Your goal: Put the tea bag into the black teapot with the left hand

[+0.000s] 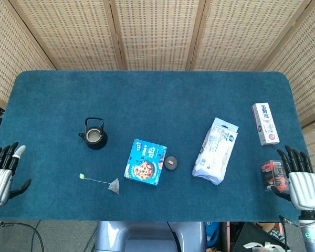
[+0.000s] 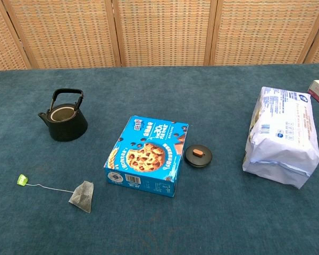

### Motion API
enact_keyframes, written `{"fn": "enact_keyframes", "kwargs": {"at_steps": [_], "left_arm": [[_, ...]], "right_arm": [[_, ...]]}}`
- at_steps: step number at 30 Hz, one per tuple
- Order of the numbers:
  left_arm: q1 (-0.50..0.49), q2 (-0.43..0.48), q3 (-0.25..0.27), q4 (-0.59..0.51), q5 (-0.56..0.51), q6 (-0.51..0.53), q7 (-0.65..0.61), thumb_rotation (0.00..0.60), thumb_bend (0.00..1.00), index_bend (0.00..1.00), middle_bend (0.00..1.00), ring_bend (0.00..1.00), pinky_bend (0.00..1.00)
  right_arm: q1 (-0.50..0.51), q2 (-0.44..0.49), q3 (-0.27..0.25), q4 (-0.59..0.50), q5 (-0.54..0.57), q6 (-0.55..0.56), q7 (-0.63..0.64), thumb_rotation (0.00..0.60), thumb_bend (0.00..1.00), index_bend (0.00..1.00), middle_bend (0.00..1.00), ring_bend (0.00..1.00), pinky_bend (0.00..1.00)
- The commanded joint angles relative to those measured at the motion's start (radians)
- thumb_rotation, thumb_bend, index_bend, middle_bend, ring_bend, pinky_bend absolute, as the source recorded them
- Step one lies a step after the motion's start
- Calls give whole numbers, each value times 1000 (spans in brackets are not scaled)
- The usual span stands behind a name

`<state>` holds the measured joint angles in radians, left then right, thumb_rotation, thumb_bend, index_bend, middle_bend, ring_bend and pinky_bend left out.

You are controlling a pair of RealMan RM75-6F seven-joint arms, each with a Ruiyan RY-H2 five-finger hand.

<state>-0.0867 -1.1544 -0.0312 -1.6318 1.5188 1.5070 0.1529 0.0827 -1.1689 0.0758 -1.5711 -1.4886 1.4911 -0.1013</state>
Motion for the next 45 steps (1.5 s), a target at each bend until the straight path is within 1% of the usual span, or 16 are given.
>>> {"fn": "enact_keyframes", "kwargs": {"at_steps": [1,12,27,36,40,42,45], "left_arm": [[-1,-1,0,1,1,-1,0,600,285,0,0,0,0],[-2,-9,-3,7,3,2,-1,600,286,0,0,0,0],[-22,-6,-10,-11,9,-17,15,600,285,3,0,0,0],[-45,-20,6,-21,41,-47,21,600,286,37,0,0,0],[-55,-26,12,-22,53,-61,23,600,285,80,13,5,4],[-62,-26,20,-24,64,-74,28,600,286,107,55,37,44],[-73,-24,26,-28,78,-89,34,600,286,160,167,155,236]], "right_arm": [[1,-3,0,2,0,-3,1,600,3,0,0,0,0],[7,-7,2,10,2,-12,2,600,3,0,0,0,0],[7,-17,7,31,17,-15,15,600,3,0,0,0,0],[7,-18,8,33,18,-14,16,600,3,0,0,0,0],[6,-17,8,31,19,-13,14,600,3,0,0,0,0],[5,-17,7,30,19,-12,15,600,3,0,0,0,0],[4,-15,7,28,17,-10,15,600,3,0,0,0,0]]}}
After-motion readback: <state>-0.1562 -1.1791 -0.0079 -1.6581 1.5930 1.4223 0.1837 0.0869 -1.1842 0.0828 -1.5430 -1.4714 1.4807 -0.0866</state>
